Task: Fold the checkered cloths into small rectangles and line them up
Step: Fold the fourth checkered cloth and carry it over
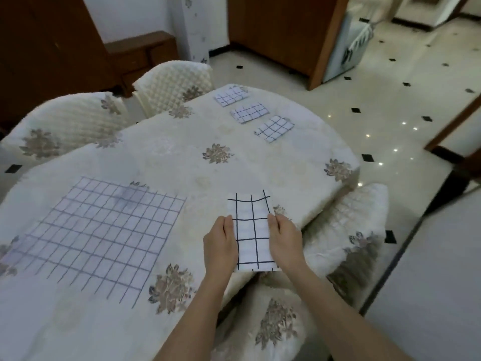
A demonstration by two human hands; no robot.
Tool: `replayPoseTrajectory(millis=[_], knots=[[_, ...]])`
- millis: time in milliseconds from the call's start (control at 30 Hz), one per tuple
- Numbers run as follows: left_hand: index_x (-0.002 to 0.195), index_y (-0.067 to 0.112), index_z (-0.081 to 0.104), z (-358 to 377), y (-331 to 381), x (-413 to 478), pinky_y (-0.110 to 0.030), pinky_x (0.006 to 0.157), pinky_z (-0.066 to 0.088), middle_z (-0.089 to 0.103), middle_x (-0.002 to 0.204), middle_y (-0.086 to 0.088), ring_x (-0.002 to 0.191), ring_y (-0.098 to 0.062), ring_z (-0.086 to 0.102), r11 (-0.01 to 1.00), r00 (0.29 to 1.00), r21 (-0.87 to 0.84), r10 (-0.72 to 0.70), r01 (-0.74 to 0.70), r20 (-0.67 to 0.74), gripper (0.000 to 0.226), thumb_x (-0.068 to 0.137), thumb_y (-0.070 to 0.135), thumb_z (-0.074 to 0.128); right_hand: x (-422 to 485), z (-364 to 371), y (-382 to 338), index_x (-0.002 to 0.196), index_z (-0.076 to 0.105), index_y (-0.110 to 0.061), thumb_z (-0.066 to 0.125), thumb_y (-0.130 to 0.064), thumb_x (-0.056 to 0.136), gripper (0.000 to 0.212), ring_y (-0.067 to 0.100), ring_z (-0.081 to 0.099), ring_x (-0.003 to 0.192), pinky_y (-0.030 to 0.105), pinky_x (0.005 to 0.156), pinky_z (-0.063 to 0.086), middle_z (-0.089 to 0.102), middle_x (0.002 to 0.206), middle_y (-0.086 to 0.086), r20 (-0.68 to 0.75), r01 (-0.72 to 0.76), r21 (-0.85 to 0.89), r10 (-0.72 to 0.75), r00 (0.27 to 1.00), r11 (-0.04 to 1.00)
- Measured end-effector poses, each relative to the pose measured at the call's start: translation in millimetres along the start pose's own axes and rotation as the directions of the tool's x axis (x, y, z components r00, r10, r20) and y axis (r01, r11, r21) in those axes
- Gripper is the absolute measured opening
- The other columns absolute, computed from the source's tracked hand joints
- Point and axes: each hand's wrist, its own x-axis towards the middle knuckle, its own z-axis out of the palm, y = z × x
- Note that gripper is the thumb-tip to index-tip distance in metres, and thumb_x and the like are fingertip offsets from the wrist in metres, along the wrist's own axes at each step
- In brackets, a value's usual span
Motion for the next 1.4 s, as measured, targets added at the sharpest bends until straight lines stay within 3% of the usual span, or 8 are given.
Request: replayPoseTrajectory(millis=[167,333,433,600,700,867,1000,1400], knots=[[0.066,0.019,0.037,60.2,46.2,-7.4,-0.023,0.049,0.028,0.043,0.059,0.004,0.051,-0.006,0.040,0.993,0.973,-0.044,0.116,-0.109,0.197,0.042,0.107,0.031,0.038,-4.0,-69.5,28.3,0.069,0.041,-0.014,0.040,-0.033,0.106,0.042,0.012,0.038,0.056,0.021,0.050,0.030,0.044,0.060,-0.001,-0.239,-0.081,0.048,0.091,0.967,0.996],[0.067,0.017,0.037,117.3,88.1,-13.4,-0.030,0.053,0.027,0.043,0.061,-0.001,0.058,-0.015,0.038,0.974,0.915,-0.050,0.226,-0.223,0.334,0.043,0.106,0.034,0.035,-2.5,-127.9,48.5,0.066,0.039,-0.016,0.042,-0.031,0.106,0.043,0.013,0.039,0.059,0.027,0.053,0.030,0.046,0.062,0.000,-0.392,-0.170,0.108,0.199,0.898,0.979],[0.067,0.017,0.035,158.4,117.4,-17.8,-0.030,0.051,0.024,0.039,0.059,0.002,0.054,-0.012,0.033,0.954,0.852,-0.099,0.298,-0.284,0.431,0.043,0.106,0.035,0.035,2.6,-164.6,72.3,0.068,0.041,-0.015,0.040,-0.033,0.106,0.042,0.013,0.042,0.061,0.028,0.054,0.032,0.049,0.066,0.001,-0.480,-0.218,0.141,0.259,0.838,0.966],[0.071,0.014,0.043,242.3,161.7,-21.3,-0.032,0.052,0.029,0.048,0.063,0.001,0.058,-0.015,0.043,0.926,0.757,-0.150,0.371,-0.347,0.538,0.043,0.106,0.037,0.034,27.4,-232.2,121.7,0.072,0.045,-0.007,0.039,-0.035,0.106,0.044,0.016,0.042,0.063,0.033,0.058,0.034,0.048,0.068,0.004,-0.582,-0.269,0.150,0.305,0.753,0.951],[0.068,0.019,0.037,288.0,184.1,-22.6,-0.028,0.051,0.025,0.042,0.062,0.005,0.056,-0.011,0.038,0.907,0.712,-0.178,0.411,-0.382,0.569,0.042,0.107,0.034,0.035,45.7,-266.2,145.0,0.068,0.038,-0.013,0.040,-0.033,0.106,0.042,0.015,0.037,0.061,0.032,0.056,0.031,0.042,0.065,0.002,-0.610,-0.296,0.167,0.334,0.719,0.941],[0.072,0.017,0.044,367.3,219.6,-21.0,-0.021,0.050,0.029,0.050,0.065,0.004,0.058,-0.007,0.044,0.898,0.666,-0.175,0.419,-0.403,0.617,0.040,0.107,0.034,0.035,78.9,-324.7,186.8,0.070,0.040,-0.014,0.039,-0.033,0.106,0.041,0.013,0.038,0.060,0.021,0.051,0.029,0.043,0.064,0.000,-0.645,-0.344,0.198,0.386,0.659,0.918],[0.073,0.016,0.047,423.5,248.4,-17.1,-0.019,0.054,0.036,0.051,0.065,0.004,0.056,-0.005,0.043,0.898,0.648,-0.176,0.417,-0.404,0.637,0.040,0.106,0.035,0.036,113.2,-367.1,217.1,0.070,0.040,-0.012,0.039,-0.033,0.105,0.041,0.016,0.039,0.062,0.031,0.056,0.031,0.044,0.065,0.002,-0.647,-0.354,0.244,0.424,0.634,0.903],[0.070,0.018,0.042,537.2,311.9,4.9,-0.018,0.051,0.033,0.050,0.065,0.004,0.057,-0.007,0.042,0.901,0.606,-0.135,0.381,-0.411,0.699,0.040,0.106,0.032,0.036,186.4,-451.1,268.6,0.074,0.046,-0.010,0.037,-0.036,0.105,0.042,0.016,0.044,0.063,0.032,0.058,0.036,0.052,0.068,0.003,-0.641,-0.398,0.286,0.483,0.596,0.872]])
